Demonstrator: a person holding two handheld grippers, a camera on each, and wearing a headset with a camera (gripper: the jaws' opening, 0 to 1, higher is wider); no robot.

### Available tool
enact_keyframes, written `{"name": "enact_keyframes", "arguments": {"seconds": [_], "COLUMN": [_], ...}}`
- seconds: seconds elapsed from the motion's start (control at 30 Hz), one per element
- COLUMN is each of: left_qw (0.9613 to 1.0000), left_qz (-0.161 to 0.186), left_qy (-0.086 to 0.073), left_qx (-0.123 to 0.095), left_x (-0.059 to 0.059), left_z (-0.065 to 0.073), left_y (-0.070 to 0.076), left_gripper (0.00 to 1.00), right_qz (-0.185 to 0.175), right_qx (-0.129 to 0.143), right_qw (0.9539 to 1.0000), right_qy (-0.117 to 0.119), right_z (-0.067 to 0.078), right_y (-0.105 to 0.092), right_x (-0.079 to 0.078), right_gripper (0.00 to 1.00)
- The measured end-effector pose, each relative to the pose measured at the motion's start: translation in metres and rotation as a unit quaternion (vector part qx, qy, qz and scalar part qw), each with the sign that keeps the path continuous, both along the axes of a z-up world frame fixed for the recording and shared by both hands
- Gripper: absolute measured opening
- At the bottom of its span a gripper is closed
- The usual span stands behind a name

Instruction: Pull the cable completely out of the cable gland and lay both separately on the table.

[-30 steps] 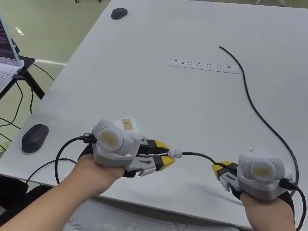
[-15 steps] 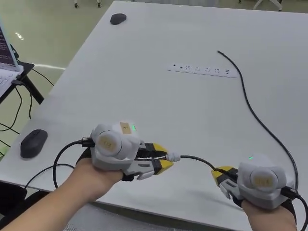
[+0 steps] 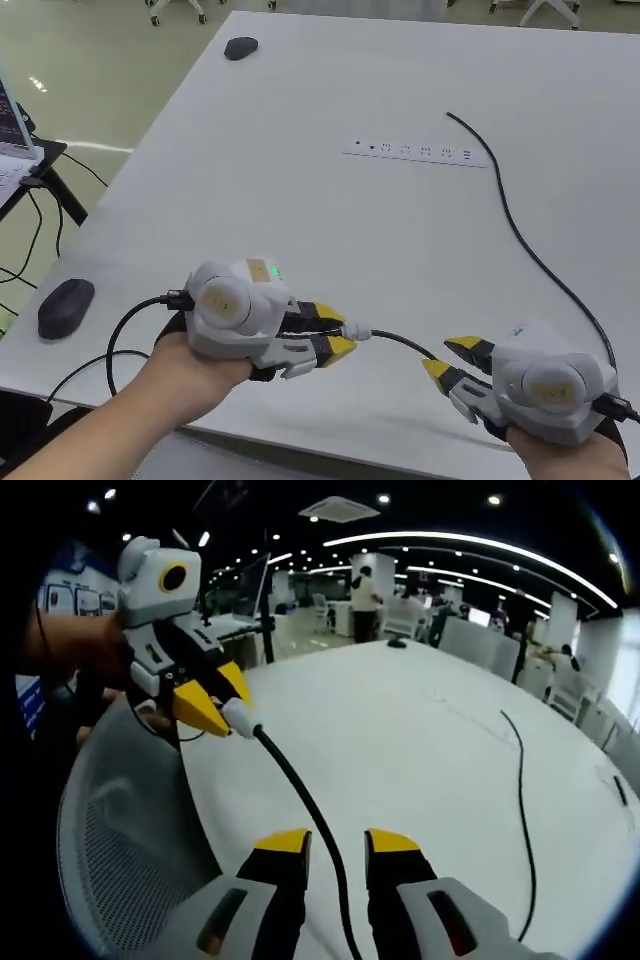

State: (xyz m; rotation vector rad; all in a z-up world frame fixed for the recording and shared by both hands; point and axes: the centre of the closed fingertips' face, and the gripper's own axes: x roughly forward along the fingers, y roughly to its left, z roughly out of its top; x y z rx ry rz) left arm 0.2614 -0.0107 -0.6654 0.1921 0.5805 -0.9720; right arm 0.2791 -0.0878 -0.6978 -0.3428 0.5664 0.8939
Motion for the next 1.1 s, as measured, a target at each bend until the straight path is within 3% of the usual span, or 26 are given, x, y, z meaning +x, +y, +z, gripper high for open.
{"name": "enact_keyframes", "arguments": {"seconds": [0.1,0.2,0.4,0.8,1.1], "left_qw": [1.0,1.0,0.9999,0.9998,0.9997], "left_qz": [-0.002,-0.005,-0.01,-0.016,-0.018], "left_qy": [0.0,0.0,0.001,0.003,0.002], "left_qx": [0.001,0.002,0.002,-0.008,-0.017], "left_x": [0.0,0.001,0.001,0.003,0.003], "left_z": [0.0,-0.001,-0.001,-0.002,-0.003], "left_y": [-0.001,-0.002,-0.002,-0.004,-0.006], "left_gripper": [0.15,0.15,0.15,0.15,0.15], "right_qz": [0.044,0.077,0.122,0.139,0.115], "right_qx": [-0.017,-0.039,-0.073,-0.091,-0.082], "right_qw": [0.9984,0.9939,0.9844,0.9798,0.9854], "right_qy": [-0.032,-0.069,-0.103,-0.111,-0.096], "right_z": [0.015,0.026,0.027,0.021,0.019], "right_y": [0.019,0.034,0.055,0.06,0.057], "right_x": [-0.005,-0.006,-0.01,-0.009,-0.007], "right_gripper": [0.19,0.18,0.15,0.02,0.0]}}
